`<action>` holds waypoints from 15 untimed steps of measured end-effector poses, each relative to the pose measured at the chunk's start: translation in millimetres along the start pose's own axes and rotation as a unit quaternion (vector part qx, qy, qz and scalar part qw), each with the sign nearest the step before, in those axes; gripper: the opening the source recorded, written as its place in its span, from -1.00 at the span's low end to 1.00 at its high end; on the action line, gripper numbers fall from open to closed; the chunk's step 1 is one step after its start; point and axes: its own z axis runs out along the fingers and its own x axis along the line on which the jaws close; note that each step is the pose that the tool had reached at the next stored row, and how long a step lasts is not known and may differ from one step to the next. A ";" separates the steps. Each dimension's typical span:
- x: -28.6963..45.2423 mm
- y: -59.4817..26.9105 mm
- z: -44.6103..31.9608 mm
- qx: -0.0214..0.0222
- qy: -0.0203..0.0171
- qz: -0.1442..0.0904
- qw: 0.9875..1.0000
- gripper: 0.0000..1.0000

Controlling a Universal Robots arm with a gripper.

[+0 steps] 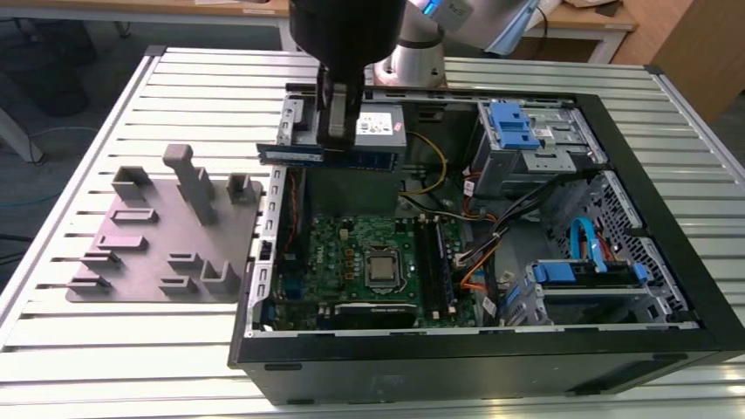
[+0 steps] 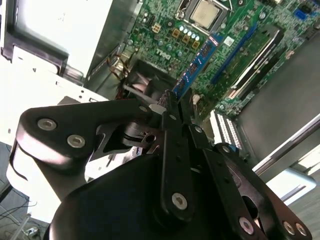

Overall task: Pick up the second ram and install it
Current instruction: 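Pick up the second ram and move it above second insertion slot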

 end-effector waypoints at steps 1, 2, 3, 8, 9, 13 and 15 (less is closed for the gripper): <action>-0.1 -1.7 -0.1 0.000 0.000 0.000 1.000 -0.79; -0.1 -3.6 -0.3 0.000 0.000 0.000 1.000 -0.79; -0.2 -5.4 -0.4 0.000 0.000 0.000 1.000 -0.79; -0.7 -14.5 -1.0 -0.001 0.000 0.000 1.000 -0.79; -0.7 -16.0 -1.2 -0.001 0.000 0.000 1.000 -0.79; -1.0 -21.1 -1.5 -0.002 0.000 0.000 1.000 -0.79; -1.1 -23.8 -1.7 -0.002 0.000 0.000 1.000 -0.79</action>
